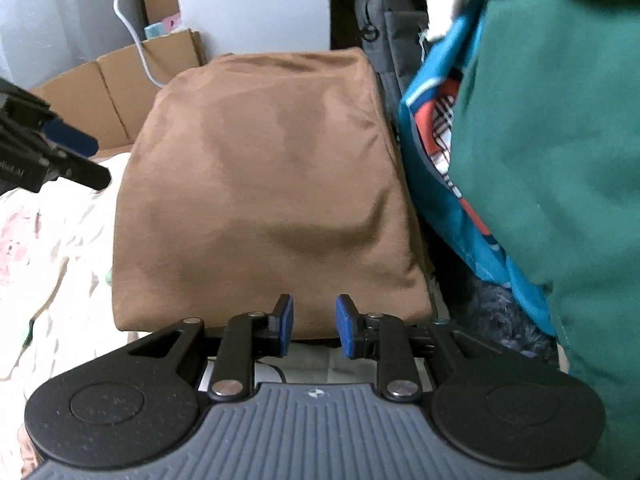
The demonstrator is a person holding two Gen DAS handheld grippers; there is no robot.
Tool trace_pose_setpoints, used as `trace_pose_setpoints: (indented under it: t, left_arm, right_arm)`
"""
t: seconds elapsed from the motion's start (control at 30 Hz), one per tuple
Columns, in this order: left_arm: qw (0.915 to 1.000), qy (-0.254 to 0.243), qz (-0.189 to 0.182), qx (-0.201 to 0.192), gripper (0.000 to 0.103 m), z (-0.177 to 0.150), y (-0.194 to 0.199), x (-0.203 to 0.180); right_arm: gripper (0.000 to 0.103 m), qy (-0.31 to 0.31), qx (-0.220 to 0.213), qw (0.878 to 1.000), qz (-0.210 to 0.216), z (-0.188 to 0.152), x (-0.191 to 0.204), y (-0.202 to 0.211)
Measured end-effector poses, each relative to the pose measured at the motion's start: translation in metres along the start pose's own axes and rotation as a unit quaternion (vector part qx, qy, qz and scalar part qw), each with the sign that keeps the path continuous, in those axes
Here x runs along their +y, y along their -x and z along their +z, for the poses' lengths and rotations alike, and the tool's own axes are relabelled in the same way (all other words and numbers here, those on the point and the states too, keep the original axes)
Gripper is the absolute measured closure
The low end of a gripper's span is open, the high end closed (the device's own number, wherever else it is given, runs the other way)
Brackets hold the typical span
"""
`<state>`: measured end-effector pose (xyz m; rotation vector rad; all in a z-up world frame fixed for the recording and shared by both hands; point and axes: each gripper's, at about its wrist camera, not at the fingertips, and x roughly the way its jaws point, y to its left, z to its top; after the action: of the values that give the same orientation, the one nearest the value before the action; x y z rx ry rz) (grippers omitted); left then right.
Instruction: Fold clothes
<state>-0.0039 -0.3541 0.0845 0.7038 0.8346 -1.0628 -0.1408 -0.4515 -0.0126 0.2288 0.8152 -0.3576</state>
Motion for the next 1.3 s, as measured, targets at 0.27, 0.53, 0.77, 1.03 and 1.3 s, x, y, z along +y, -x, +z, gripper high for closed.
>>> trace_pose_setpoints:
  t: [0.27, 0.53, 0.77, 1.03, 1.3]
  left_arm:
    - [0.9998, -0.016, 0.005, -0.006, 0.047, -0.004, 0.028, -0.014]
    - [0.9994, -0.029, 0.017, 0.011, 0.047, -0.013, 0.044, -0.019]
    - [0.9994, -0.03, 0.014, 0.012, 0.046, -0.018, 0.067, -0.034]
    - [0.9994, -0.026, 0.011, 0.018, 0.043, -0.036, 0.093, -0.05]
    - [0.9993, -0.017, 0.031, 0.006, 0.019, -0.065, 0.122, -0.045]
  right_arm:
    - [0.067, -0.001, -0.011, 1.0, 0.001, -0.009, 0.014, 0.017]
    - [0.065, -0.061, -0.022, 0.998, 0.014, -0.019, 0.019, 0.033]
    - [0.04, -0.073, -0.04, 0.997, 0.009, -0.032, 0.02, 0.045]
    - [0.029, -0.069, -0.055, 0.996, 0.004, -0.053, 0.017, 0.055]
    - [0.027, 0.007, -0.082, 0.997, -0.004, -0.063, 0.037, 0.065]
